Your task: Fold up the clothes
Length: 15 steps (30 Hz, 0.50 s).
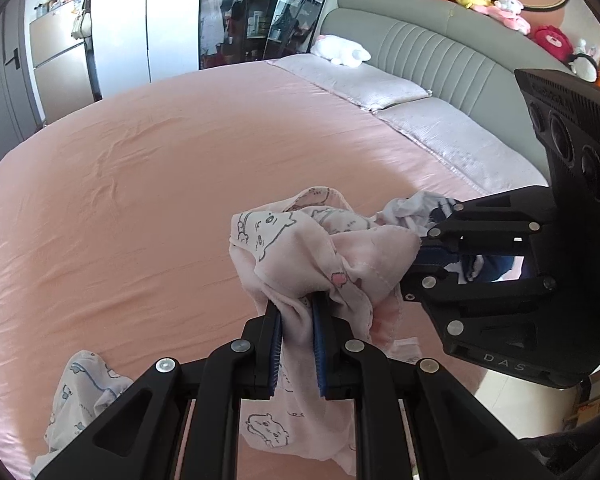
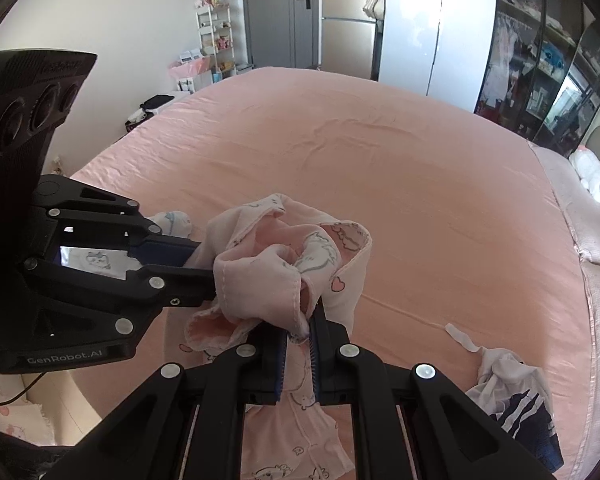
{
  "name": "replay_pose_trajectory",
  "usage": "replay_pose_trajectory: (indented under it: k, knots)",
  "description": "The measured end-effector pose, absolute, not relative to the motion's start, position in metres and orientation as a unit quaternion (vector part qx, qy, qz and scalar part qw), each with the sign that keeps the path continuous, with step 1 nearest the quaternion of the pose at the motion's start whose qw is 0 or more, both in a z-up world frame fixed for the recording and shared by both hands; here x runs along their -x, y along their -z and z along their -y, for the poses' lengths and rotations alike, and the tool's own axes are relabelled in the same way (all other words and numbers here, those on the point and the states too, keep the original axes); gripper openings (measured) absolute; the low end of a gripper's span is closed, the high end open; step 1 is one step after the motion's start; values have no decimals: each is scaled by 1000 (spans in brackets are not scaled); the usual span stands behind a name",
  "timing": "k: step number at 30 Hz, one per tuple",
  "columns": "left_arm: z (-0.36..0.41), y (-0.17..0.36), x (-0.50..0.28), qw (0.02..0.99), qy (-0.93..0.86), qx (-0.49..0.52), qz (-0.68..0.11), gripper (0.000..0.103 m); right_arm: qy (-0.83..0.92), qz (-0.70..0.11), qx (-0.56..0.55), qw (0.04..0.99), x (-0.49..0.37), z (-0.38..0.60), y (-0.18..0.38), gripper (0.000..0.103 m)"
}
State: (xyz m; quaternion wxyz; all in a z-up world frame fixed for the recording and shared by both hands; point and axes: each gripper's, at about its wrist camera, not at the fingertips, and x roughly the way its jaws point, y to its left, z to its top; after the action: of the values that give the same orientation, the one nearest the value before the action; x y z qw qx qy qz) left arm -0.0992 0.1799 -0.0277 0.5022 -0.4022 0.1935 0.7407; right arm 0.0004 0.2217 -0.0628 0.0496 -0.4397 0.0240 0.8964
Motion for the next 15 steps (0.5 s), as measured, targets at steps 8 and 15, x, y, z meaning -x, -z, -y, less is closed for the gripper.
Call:
replay_pose_trajectory:
  k: [8, 15]
  knots:
    - [-184, 50, 123, 465, -750, 421, -207, 12, -885, -34, 457, 83, 20, -246, 84, 8]
    - [-182, 63, 135, 432, -757, 439, -218, 13, -878, -25, 467, 100, 28, -258, 93, 8]
